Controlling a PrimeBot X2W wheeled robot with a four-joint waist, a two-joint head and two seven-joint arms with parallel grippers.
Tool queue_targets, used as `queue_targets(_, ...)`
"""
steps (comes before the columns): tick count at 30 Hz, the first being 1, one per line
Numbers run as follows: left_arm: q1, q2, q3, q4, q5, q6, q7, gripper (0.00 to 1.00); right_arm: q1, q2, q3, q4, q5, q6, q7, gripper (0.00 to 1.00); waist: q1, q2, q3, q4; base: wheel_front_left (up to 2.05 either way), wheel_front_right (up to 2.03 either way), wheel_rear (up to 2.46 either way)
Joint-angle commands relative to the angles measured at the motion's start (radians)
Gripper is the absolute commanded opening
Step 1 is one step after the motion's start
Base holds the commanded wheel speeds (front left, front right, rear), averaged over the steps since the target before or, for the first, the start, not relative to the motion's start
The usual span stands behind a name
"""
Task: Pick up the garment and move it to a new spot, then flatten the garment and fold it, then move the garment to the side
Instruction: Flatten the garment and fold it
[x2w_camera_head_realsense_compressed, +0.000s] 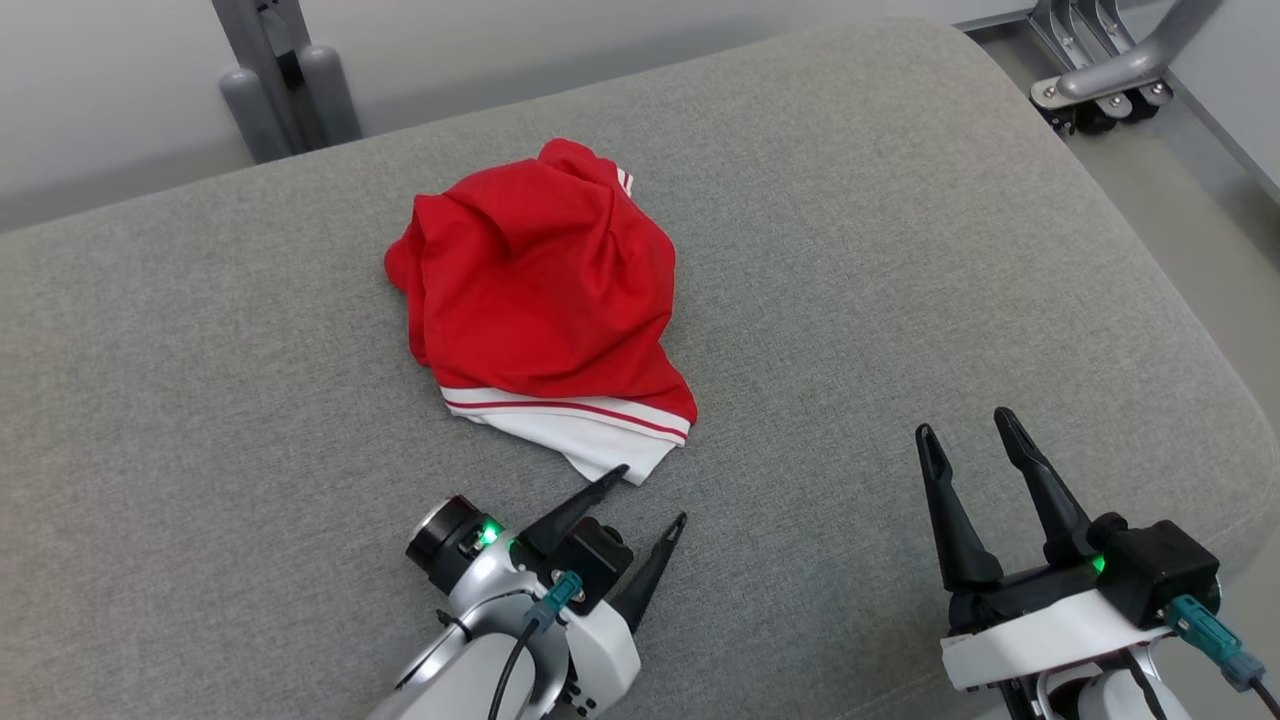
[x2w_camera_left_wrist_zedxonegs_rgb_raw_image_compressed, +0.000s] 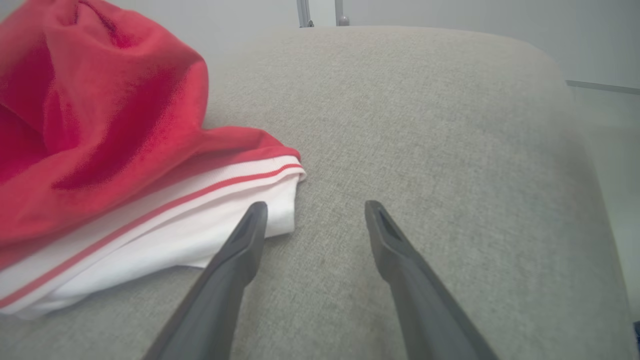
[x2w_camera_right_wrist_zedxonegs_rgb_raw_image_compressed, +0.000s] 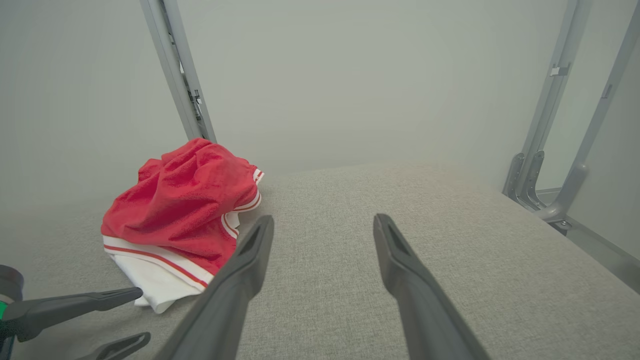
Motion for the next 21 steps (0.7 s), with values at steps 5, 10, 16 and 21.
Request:
queue_targets(5, -0.086, 0.005, -0.023, 0.082, -0.034, 0.049, -0.002, 1.00, -0.036, -0.005, 0.000, -0.008, 0.016, 0.000, 0.000, 1.00, 0.0000, 0.0000, 0.060, -0.022, 0.00, 0.00, 0.00)
queue_targets(10, -0.141, 0.007, -0.064, 0.133, -0.030, 0.064, -0.002, 1.00, -0.050, -0.005, 0.003, -0.010, 0.024, 0.000, 0.000, 1.00, 0.0000, 0.0000, 0.088, -0.025, 0.00, 0.00, 0.00)
queue_targets(16, -0.177, 0.007, -0.073, 0.134, -0.042, 0.094, -0.001, 0.00, -0.061, -0.005, 0.010, -0.011, 0.026, 0.000, 0.000, 1.00, 0.0000, 0.0000, 0.097, -0.020, 0.00, 0.00, 0.00)
queue_targets(21, -0.174, 0.005, -0.077, 0.109, -0.061, 0.091, -0.001, 0.00, -0.059, -0.005, 0.015, 0.000, 0.023, 0.000, 0.000, 1.00, 0.0000, 0.0000, 0.072, -0.011, 0.00, 0.00, 0.00)
